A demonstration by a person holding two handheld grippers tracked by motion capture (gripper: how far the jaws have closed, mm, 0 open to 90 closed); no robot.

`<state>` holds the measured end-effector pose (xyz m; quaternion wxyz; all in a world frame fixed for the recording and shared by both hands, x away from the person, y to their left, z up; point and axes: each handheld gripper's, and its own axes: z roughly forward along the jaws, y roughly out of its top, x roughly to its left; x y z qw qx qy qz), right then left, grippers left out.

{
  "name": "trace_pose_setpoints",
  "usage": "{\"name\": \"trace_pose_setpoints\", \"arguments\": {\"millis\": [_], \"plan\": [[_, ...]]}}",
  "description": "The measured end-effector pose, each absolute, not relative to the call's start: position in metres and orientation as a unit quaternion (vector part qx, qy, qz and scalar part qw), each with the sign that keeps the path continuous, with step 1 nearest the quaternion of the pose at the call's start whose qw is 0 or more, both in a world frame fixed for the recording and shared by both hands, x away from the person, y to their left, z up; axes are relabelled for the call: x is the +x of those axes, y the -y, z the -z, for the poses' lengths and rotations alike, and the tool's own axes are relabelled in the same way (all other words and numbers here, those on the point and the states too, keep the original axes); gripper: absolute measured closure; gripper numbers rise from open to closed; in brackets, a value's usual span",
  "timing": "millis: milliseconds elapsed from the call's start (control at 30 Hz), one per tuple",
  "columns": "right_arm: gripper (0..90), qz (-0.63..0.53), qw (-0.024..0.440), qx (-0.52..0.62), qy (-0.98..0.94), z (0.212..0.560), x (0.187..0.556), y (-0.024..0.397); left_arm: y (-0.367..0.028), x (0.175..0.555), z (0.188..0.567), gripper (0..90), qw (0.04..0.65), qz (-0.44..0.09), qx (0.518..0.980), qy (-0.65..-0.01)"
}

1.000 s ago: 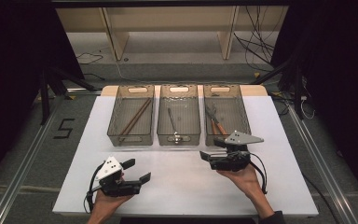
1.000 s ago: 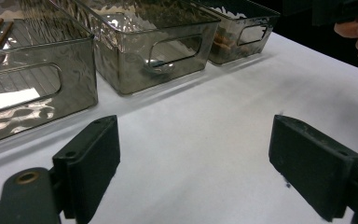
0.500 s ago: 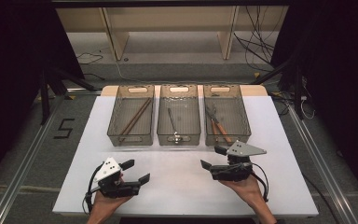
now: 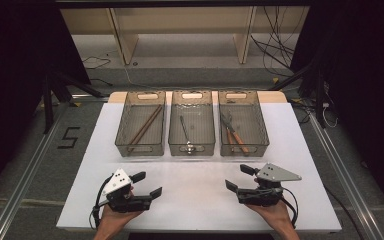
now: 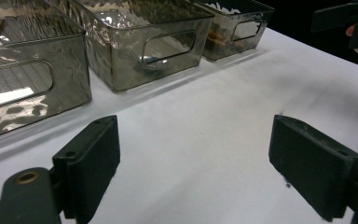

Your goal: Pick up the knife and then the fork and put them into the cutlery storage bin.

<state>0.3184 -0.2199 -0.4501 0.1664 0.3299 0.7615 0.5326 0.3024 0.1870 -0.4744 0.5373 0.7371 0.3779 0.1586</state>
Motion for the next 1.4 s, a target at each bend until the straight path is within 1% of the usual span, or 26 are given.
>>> {"name": "trace_pose_setpoints", "arguments": {"millis": [567,1400], "plan": [[20.3,-0.531,0.173,0.346,-0.754,0.464,0.301,0.232,-0.187,0.302,0.474,16.3,0.538,-0.154,0.739,-0.375],[19.9,-0.530,0.177,0.354,-0.750,0.466,0.304,0.234,-0.187,0.303,0.475,16.2,0.536,-0.150,0.740,-0.376]]}}
